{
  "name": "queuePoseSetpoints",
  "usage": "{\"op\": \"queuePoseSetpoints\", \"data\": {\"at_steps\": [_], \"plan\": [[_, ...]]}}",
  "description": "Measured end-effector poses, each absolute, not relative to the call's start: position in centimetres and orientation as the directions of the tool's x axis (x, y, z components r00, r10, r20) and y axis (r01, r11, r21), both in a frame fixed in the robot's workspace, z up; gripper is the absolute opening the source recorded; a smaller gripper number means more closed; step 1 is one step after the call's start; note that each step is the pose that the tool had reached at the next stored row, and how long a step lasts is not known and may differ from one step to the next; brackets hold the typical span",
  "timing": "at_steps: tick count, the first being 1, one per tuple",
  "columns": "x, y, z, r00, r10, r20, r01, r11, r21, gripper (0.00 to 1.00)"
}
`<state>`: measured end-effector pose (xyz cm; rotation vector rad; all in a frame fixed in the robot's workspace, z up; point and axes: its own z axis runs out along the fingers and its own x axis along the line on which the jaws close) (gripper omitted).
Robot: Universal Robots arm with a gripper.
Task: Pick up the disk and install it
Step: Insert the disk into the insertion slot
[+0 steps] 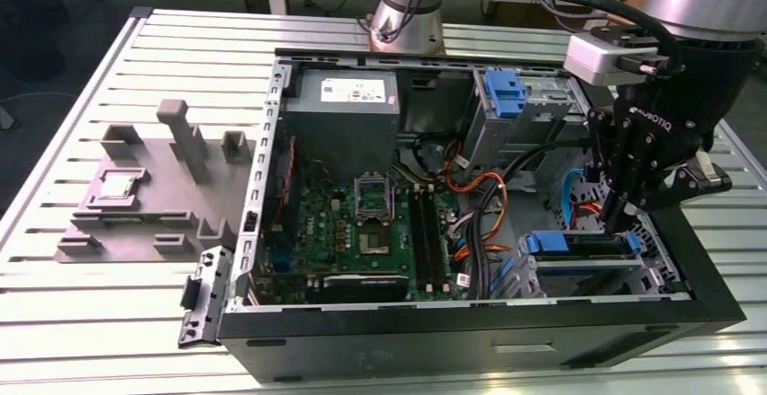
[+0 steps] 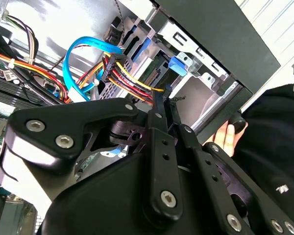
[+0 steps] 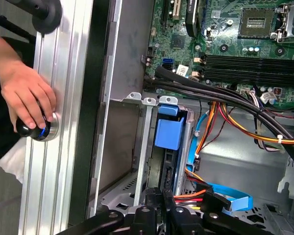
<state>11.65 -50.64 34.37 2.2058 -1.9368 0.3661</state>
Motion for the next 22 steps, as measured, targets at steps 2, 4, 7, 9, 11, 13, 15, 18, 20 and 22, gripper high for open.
{"op": "queuePoseSetpoints", "data": {"at_steps": [2,4,7,9,11,13,15,18,20,22], "plan": [[11.65,-50.64,34.37,0.119,-0.946,0.302,-0.991,-0.133,-0.025,0.17],[11.65,-50.64,34.37,0.119,-0.946,0.302,-0.991,-0.133,-0.025,0.17],[11.69,-50.63,34.37,0.116,-0.946,0.302,-0.991,-0.130,-0.025,0.17],[11.75,-50.64,34.36,0.106,-0.947,0.302,-0.993,-0.119,-0.025,0.17],[11.79,-50.64,34.36,0.089,-0.949,0.302,-0.995,-0.101,-0.025,0.17],[11.81,-50.64,34.36,0.072,-0.950,0.302,-0.996,-0.083,-0.025,0.17],[11.96,-50.64,34.34,0.062,-0.951,0.302,-0.997,-0.073,-0.025,0.17],[12.19,-50.64,34.33,0.054,-0.952,0.302,-0.998,-0.064,-0.025,0.17],[12.26,-50.63,34.33,0.052,-0.952,0.303,-0.998,-0.063,-0.025,0.17],[12.34,-50.64,34.33,0.052,-0.952,0.302,-0.998,-0.062,-0.025,0.17]]}}
